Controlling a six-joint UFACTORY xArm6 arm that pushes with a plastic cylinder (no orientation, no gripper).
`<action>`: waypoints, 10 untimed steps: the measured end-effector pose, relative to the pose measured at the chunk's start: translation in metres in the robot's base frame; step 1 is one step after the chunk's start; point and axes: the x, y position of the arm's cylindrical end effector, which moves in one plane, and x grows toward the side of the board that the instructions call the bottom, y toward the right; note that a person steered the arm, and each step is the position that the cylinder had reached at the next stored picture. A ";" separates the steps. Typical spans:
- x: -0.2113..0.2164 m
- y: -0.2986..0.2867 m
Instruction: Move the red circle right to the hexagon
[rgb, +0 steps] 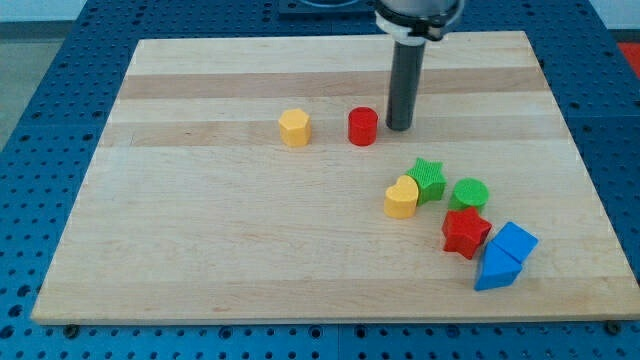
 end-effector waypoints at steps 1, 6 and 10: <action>0.006 0.002; 0.006 -0.055; 0.013 -0.030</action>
